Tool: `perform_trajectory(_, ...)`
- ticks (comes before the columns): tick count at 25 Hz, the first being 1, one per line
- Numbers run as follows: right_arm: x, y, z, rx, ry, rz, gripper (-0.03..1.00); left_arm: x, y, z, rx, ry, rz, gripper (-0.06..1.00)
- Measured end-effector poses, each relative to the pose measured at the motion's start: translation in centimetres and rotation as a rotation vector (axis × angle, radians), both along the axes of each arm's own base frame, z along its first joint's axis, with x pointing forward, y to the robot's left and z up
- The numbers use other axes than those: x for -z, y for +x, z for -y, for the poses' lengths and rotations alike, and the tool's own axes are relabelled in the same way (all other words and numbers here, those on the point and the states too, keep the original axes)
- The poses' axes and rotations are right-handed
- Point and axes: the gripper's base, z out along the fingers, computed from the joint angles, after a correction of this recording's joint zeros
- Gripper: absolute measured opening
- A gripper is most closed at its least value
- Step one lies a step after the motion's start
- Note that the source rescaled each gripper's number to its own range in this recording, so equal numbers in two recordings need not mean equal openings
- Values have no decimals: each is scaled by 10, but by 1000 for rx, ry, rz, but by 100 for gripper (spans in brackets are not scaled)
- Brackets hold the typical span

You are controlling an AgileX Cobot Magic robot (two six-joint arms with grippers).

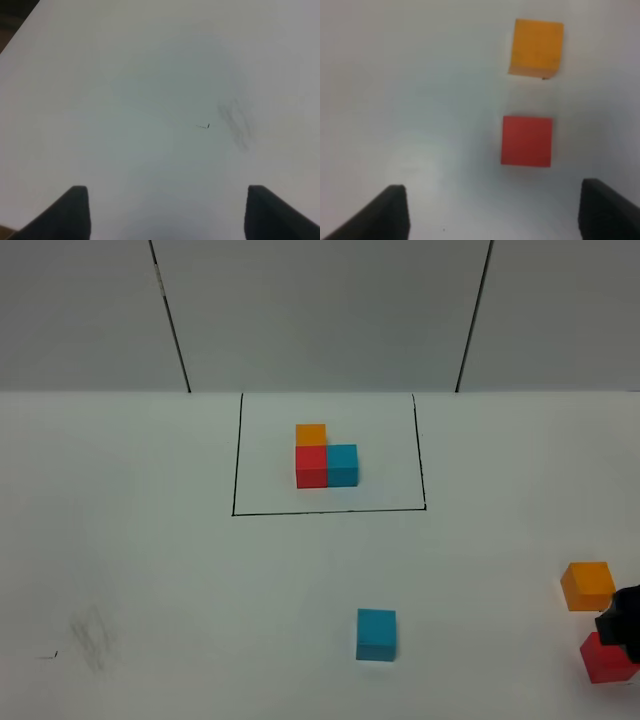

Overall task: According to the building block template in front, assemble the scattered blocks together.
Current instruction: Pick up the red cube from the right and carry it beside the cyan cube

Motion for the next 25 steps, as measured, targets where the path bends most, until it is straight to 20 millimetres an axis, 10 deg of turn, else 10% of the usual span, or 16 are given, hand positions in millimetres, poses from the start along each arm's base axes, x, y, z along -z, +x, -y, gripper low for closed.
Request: perform_trajectory(25,73,47,-7,39,-32,-205,47,0,0,0,0,0,0,48)
